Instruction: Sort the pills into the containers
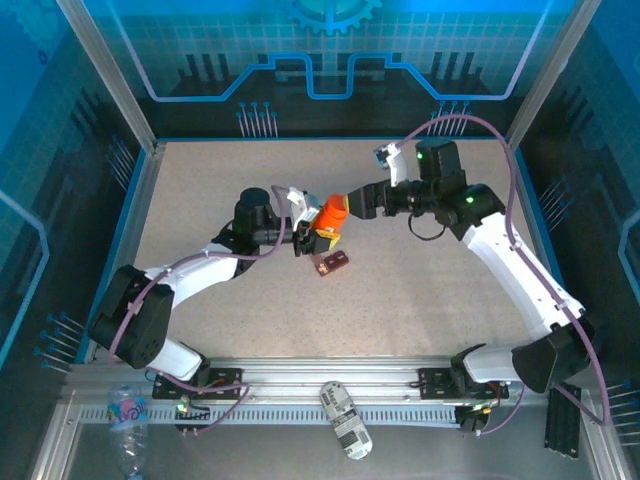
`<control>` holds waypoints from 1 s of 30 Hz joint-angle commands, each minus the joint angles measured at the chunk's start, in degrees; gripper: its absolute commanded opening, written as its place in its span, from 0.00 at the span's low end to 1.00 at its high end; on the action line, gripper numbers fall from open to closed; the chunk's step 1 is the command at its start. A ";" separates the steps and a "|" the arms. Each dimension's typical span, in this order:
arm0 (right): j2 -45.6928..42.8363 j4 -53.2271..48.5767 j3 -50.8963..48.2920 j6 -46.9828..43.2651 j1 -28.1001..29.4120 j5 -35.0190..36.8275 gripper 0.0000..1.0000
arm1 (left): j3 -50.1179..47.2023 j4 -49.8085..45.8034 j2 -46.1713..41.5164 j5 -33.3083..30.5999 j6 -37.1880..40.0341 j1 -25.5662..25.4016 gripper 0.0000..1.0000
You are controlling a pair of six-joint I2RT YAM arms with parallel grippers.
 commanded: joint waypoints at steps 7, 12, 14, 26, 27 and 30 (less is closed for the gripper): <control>8.55 -12.88 9.85 -7.87 3.09 -1.64 0.82 | 2.24 -1.95 -3.16 5.83 1.24 0.34 0.00; 10.49 -14.40 11.25 -9.15 5.29 1.00 0.79 | 2.34 -2.48 -3.49 5.94 1.46 0.36 0.00; 10.57 -14.23 11.24 -9.07 5.30 0.93 0.78 | 2.34 -2.58 -3.58 6.02 1.45 0.30 0.00; 10.90 -14.14 11.24 -9.35 6.52 0.22 0.69 | 3.07 -2.61 -2.71 6.12 0.86 0.30 0.00; 11.05 -14.14 11.29 -9.41 6.61 0.32 0.66 | 3.13 -2.49 -2.58 6.12 0.74 0.35 0.00; 11.05 -13.96 11.31 -9.46 6.58 0.56 0.52 | 3.15 -2.23 -2.38 6.20 0.40 0.29 0.00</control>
